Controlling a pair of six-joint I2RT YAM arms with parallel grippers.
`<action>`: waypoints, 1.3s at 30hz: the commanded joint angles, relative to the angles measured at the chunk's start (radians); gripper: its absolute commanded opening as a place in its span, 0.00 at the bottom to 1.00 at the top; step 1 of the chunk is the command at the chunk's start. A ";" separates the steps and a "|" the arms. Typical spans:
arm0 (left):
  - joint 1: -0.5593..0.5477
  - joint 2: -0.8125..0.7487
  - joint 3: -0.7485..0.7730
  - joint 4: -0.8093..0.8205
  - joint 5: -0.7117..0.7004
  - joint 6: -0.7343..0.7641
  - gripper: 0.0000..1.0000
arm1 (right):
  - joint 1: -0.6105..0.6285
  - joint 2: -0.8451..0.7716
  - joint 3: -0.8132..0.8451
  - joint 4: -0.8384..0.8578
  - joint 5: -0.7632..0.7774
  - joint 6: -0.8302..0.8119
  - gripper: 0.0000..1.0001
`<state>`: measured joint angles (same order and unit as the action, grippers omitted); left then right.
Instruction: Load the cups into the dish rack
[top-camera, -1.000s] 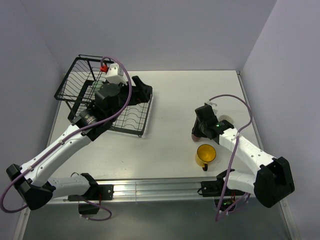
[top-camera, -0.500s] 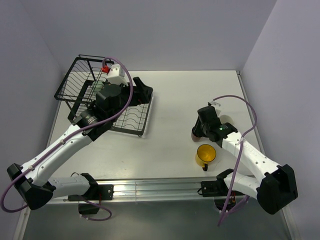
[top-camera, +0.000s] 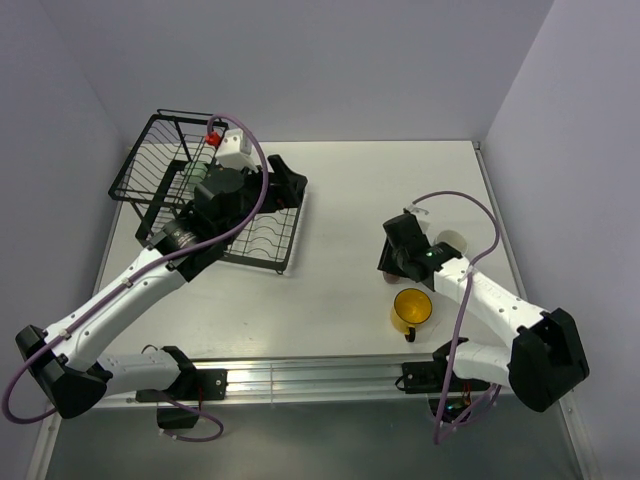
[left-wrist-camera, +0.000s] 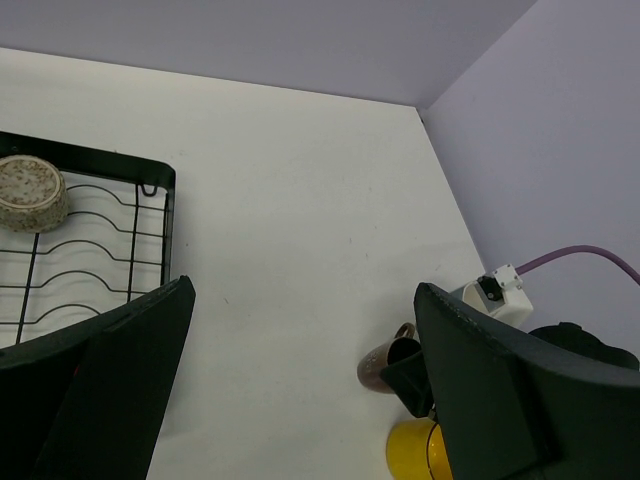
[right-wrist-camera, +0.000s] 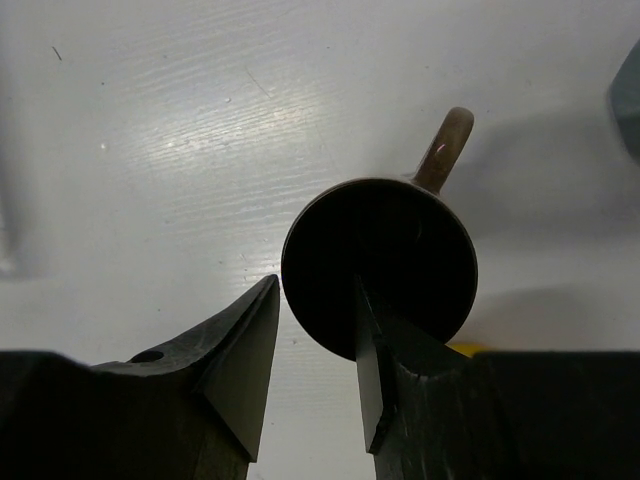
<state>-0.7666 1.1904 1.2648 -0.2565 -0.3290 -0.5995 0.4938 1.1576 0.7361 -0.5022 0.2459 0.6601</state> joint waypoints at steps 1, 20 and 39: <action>0.000 -0.006 -0.004 0.022 0.016 -0.010 0.99 | 0.008 0.019 0.002 0.050 0.021 0.006 0.43; 0.000 -0.025 -0.058 0.036 0.022 -0.025 0.99 | 0.008 0.087 0.043 0.067 0.003 -0.020 0.00; 0.280 -0.078 -0.234 0.358 0.645 -0.194 0.99 | -0.009 -0.260 0.113 0.572 -0.600 0.157 0.00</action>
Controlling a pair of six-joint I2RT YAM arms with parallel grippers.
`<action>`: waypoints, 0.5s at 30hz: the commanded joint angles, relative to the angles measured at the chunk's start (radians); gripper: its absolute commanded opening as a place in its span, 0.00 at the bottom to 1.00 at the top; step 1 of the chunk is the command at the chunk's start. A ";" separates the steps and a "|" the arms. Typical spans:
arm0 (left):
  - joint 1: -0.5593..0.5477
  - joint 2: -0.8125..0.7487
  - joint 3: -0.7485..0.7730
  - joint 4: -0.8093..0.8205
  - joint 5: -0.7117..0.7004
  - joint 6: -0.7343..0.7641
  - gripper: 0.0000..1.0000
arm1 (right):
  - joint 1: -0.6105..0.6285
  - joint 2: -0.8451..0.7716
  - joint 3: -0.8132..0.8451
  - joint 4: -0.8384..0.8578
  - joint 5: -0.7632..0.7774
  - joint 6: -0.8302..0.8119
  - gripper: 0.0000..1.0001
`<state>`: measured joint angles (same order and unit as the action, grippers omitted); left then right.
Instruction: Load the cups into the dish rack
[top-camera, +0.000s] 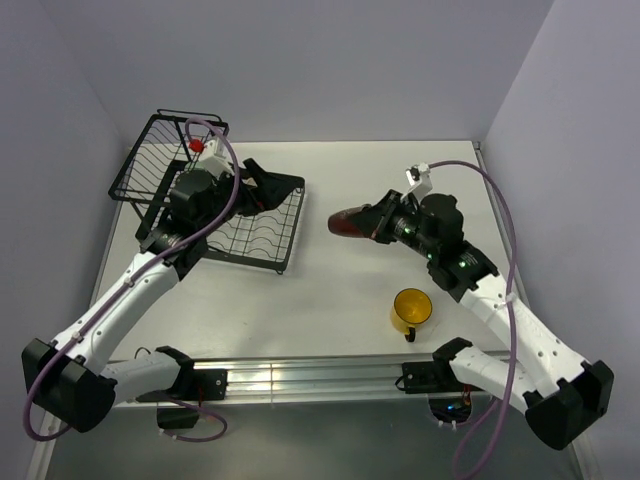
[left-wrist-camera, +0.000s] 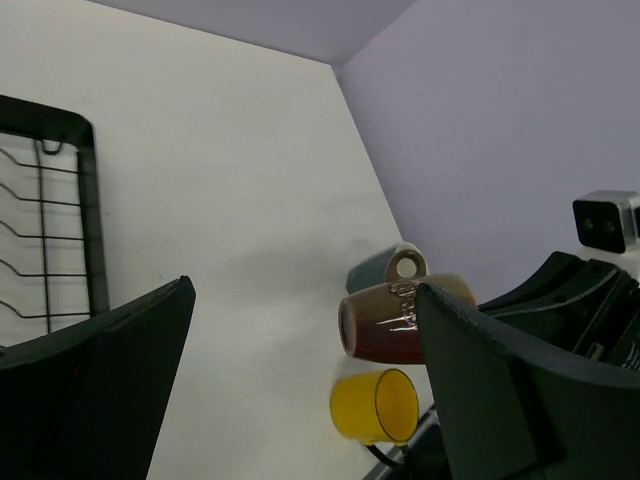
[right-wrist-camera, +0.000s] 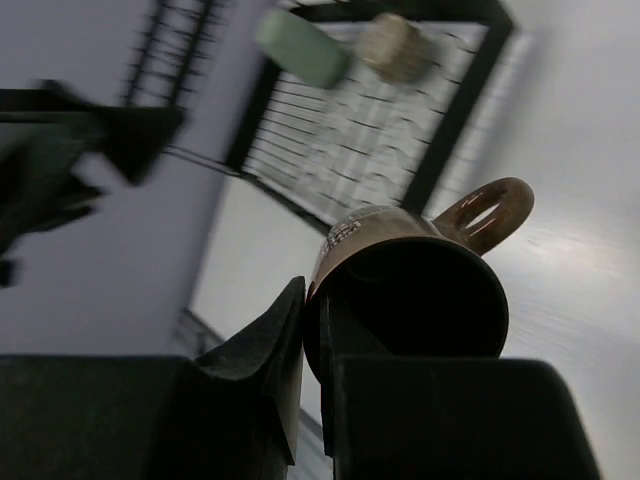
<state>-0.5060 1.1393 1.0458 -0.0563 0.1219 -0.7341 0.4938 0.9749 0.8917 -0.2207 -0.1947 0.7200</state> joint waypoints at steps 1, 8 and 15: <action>0.023 -0.024 -0.018 0.176 0.246 -0.065 0.99 | -0.014 -0.090 -0.063 0.344 -0.182 0.126 0.00; 0.026 0.030 -0.030 0.328 0.421 -0.143 0.99 | -0.027 -0.062 -0.194 0.807 -0.341 0.355 0.00; 0.026 0.046 -0.044 0.406 0.513 -0.185 0.99 | -0.027 -0.077 -0.252 1.000 -0.335 0.395 0.00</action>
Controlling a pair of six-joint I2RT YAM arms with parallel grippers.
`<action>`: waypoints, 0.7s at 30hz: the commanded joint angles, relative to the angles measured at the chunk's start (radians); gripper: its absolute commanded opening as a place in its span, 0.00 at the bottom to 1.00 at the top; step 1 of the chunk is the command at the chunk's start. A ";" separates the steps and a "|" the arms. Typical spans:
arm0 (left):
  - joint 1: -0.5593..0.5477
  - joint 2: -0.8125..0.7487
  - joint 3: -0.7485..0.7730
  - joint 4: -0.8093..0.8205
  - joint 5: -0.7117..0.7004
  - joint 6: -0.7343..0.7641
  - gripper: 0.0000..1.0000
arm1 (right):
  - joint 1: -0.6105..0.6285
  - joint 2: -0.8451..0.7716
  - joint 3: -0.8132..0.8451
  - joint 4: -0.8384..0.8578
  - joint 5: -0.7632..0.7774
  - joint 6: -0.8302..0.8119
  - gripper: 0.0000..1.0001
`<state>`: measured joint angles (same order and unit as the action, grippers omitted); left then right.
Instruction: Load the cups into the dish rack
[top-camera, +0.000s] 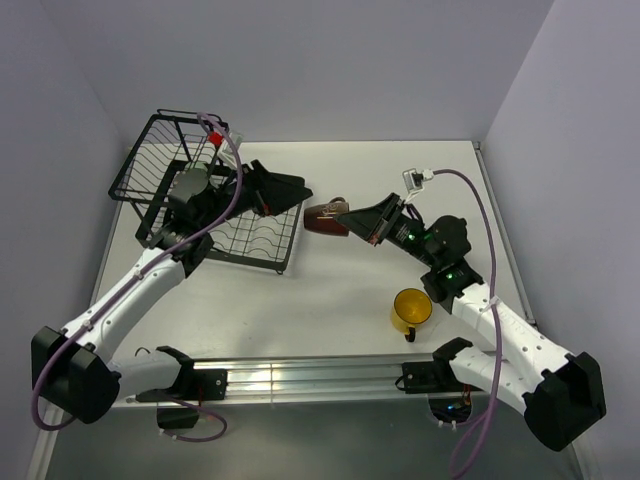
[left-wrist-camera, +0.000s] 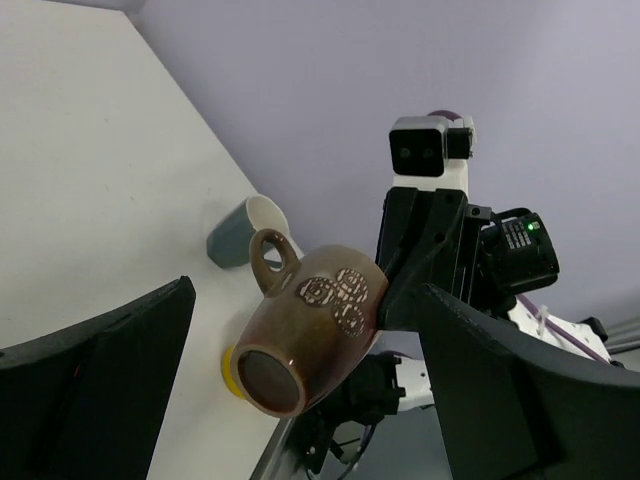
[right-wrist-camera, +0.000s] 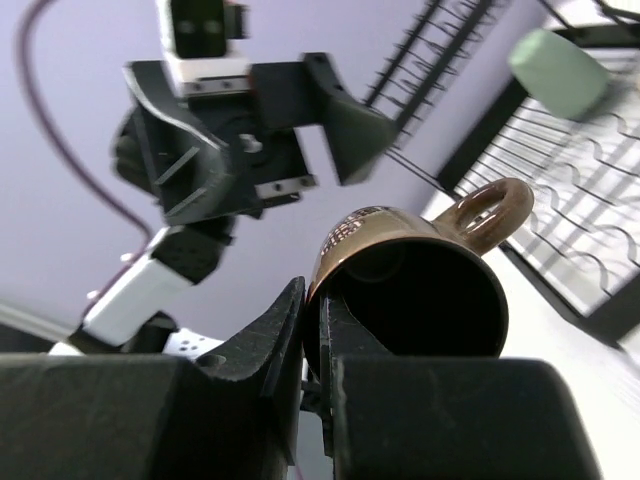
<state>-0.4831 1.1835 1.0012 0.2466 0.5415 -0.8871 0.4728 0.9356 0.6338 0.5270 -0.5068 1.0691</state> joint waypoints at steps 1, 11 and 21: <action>0.003 0.004 -0.004 0.109 0.106 -0.035 0.99 | -0.007 -0.043 0.001 0.264 -0.019 0.043 0.00; 0.003 0.002 -0.036 0.181 0.182 -0.098 0.99 | -0.007 -0.058 -0.048 0.415 -0.001 0.006 0.00; -0.018 0.016 -0.076 0.372 0.271 -0.266 0.99 | 0.004 -0.034 -0.049 0.469 -0.003 -0.041 0.00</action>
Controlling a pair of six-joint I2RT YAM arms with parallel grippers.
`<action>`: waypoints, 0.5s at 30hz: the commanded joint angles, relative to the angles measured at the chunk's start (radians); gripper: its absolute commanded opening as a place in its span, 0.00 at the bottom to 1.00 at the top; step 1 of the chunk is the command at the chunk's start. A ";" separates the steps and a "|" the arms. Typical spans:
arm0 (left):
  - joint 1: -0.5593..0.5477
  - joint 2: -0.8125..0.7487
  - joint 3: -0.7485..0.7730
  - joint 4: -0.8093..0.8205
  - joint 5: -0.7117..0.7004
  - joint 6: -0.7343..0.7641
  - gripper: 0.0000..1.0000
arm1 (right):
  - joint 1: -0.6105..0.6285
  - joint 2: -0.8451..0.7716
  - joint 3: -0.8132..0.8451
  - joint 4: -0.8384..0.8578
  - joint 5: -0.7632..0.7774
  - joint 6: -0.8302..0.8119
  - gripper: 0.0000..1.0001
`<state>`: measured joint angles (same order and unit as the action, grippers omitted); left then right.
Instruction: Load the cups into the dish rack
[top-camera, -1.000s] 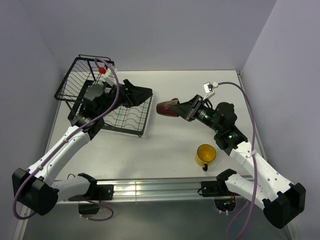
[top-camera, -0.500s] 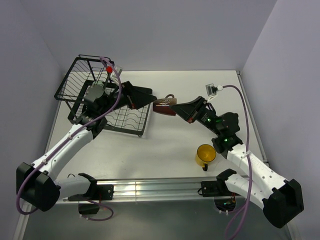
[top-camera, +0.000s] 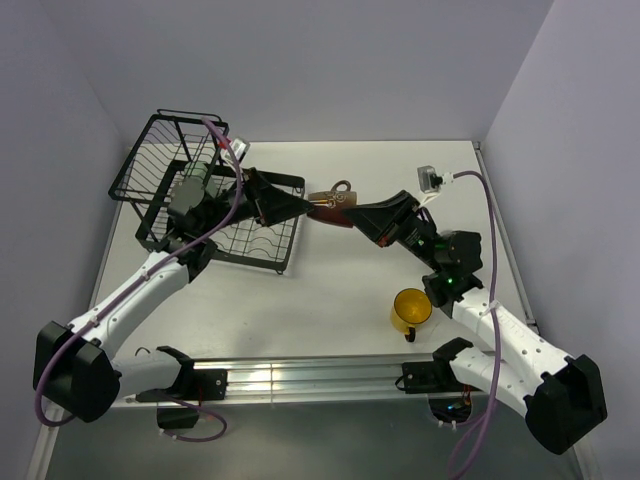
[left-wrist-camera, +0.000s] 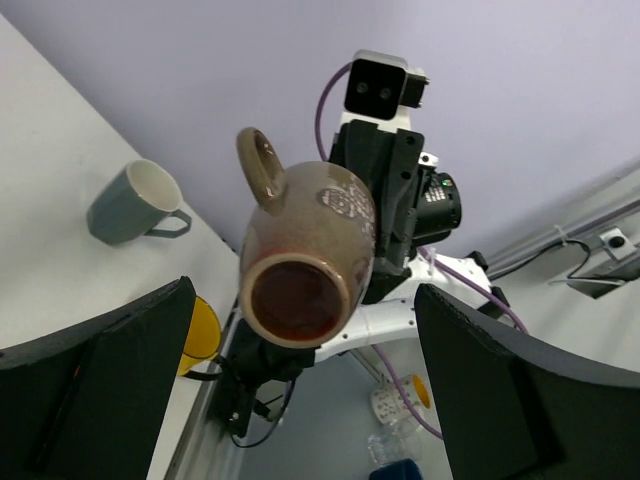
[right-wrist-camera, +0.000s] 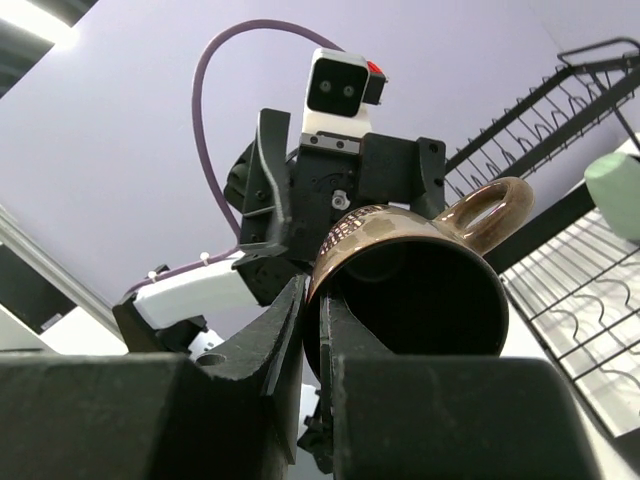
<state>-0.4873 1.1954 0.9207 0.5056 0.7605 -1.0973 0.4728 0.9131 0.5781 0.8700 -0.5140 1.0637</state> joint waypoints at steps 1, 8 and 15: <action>-0.020 0.004 0.003 0.116 0.051 -0.061 0.99 | 0.009 -0.013 0.011 0.121 0.006 -0.042 0.00; -0.059 0.024 0.015 0.117 0.023 -0.069 0.98 | 0.043 0.016 0.022 0.126 0.011 -0.082 0.00; -0.080 0.038 0.026 0.083 -0.013 -0.052 0.91 | 0.090 0.006 0.037 0.089 0.038 -0.148 0.00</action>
<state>-0.5587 1.2312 0.9199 0.5552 0.7616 -1.1488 0.5400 0.9367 0.5777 0.8932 -0.5041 0.9707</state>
